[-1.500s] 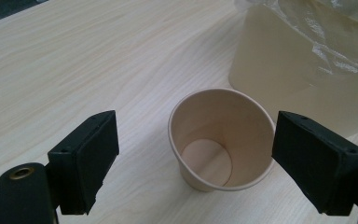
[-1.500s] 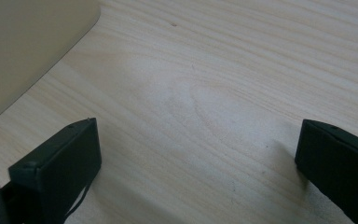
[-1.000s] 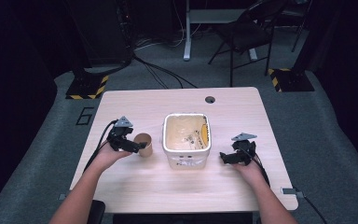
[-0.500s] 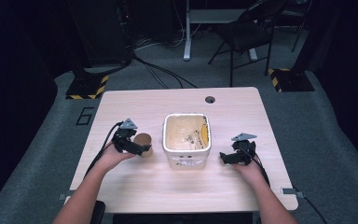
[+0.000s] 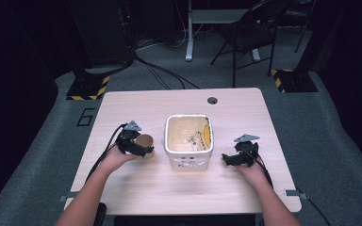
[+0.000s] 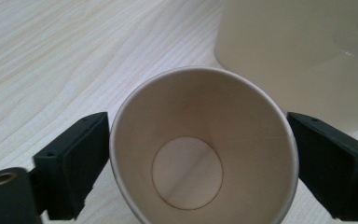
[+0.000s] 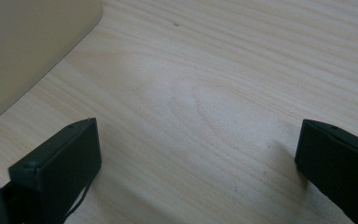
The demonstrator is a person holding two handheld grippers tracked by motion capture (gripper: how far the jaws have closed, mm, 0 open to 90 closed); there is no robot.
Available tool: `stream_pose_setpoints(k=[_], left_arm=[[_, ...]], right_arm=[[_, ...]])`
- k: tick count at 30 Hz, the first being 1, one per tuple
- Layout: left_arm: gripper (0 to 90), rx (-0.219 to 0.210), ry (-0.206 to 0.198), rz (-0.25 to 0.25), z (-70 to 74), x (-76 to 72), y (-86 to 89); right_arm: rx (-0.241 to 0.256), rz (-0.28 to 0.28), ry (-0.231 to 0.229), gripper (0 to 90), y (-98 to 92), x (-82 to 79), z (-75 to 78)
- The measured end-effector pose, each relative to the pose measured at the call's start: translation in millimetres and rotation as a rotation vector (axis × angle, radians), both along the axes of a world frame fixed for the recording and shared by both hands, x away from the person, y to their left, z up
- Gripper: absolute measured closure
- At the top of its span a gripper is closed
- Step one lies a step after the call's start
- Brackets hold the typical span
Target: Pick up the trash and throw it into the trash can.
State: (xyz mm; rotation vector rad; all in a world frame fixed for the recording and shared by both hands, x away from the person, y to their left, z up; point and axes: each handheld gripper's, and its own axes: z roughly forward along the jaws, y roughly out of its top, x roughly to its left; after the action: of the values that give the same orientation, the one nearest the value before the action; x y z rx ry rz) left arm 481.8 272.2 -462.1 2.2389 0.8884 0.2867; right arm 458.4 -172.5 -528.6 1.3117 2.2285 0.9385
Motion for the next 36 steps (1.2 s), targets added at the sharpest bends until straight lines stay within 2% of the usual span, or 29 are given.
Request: stream_pose_setpoints(k=[3, 8, 20, 23, 28, 36], left_arm=[[16.3, 0.010, -0.004, -0.018, 2.1, -0.7, 0.5], [17.4, 0.047, -0.022, -0.020, 5.4, -1.5, 2.1], [18.1, 0.040, -0.032, 0.002, 18.4, -5.0, 12.0], [18.2, 0.052, -0.042, 0.002, 26.7, -8.6, 15.3], [18.3, 0.037, -0.068, -0.001, 42.8, -12.5, 16.5], [18.4, 0.038, -0.079, -0.015, 62.4, -16.1, 12.4]], right_arm=[[0.000, 0.003, 0.000, 0.0, 0.0, -0.1, 0.0], [0.002, 0.003, 0.003, 0.0, 0.2, -0.5, 0.0], [0.002, 0.000, 0.002, 0.0, 0.4, -0.4, 0.0], [0.002, 0.001, 0.002, 0.0, 0.4, -0.4, 0.0], [0.002, 0.001, 0.003, 0.0, 0.4, -0.5, 0.0], [0.002, -0.001, 0.002, 0.0, 0.4, -0.4, 0.0]])
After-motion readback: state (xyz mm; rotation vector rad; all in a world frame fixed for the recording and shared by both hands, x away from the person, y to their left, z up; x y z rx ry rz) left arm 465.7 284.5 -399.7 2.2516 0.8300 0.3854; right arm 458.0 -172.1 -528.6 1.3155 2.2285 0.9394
